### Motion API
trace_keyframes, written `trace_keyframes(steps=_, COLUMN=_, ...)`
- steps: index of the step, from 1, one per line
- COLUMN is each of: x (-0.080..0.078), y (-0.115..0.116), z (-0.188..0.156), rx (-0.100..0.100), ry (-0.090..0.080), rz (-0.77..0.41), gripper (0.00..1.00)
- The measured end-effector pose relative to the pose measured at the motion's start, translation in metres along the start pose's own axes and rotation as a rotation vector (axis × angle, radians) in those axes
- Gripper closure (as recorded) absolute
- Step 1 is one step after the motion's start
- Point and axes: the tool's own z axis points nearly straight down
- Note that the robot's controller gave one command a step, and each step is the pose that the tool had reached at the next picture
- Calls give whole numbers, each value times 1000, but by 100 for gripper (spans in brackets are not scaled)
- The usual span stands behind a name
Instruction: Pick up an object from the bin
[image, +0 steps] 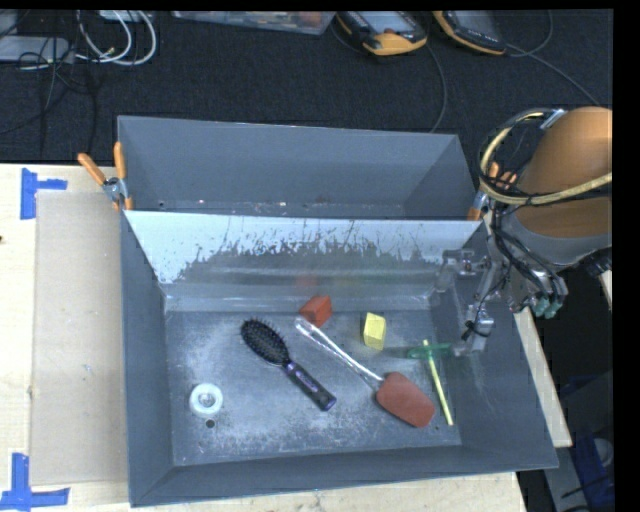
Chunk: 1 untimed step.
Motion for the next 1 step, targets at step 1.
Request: trace_keyframes(steps=1, x=-1, y=0, z=-5, rx=2, ry=-8, rz=-3, gripper=0)
